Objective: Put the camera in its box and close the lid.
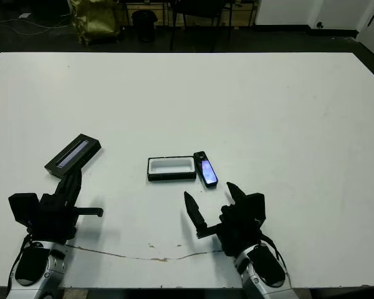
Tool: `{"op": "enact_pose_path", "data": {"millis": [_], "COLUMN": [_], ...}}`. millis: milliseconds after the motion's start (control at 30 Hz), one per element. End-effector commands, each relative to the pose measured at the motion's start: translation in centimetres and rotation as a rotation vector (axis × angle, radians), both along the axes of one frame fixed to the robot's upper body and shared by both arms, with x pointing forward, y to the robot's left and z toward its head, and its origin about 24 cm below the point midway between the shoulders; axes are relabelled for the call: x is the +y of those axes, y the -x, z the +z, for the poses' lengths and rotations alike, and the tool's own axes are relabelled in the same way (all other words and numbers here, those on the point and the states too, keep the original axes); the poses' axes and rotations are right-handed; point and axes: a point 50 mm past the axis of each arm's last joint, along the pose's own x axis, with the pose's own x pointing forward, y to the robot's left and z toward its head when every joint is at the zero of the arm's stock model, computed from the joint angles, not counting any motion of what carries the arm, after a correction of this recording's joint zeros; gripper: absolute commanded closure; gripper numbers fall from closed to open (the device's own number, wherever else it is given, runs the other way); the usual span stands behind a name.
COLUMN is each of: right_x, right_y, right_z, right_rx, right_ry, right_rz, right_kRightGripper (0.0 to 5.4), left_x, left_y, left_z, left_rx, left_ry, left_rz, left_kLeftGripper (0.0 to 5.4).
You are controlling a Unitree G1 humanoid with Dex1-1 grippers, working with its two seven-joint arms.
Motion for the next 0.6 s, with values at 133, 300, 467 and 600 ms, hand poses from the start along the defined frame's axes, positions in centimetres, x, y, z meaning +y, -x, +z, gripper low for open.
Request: {"op": "enact_pose_path", "data": {"millis": [133,300,467,600], "right_x": [0.3,0.8,1.2,1.2], "right_y": [-0.5,-0.7,-0.8,-1.0], "right_z": [-1.1,-0.6,-0.4,-0.4], "right_rx": [-0.002,-0.005,-0.005,-0.024], "right_ry": [0.011,0.051,0.075,0.109], "right_rz": [-0.033,-0.064,-0.074,-0.077], "right_kRightGripper": [0.01,0.01,0.01,0.01], "left_x": [0.2,0.2,0.1,0.1], "left_y": [0.2,0.2,0.3,0.3], "left_z": [-0.6,-0.6,-0.6,-0.5], "left_rx": [0.029,0.031,0.036,0.037], "left_ry": [-0.003,-0.008,-0.009,-0.014], "left_rz": [0.001,-0.001,0.003,0.003], "left_kLeftGripper": [5.4,5.4,5.4,5.4]}}
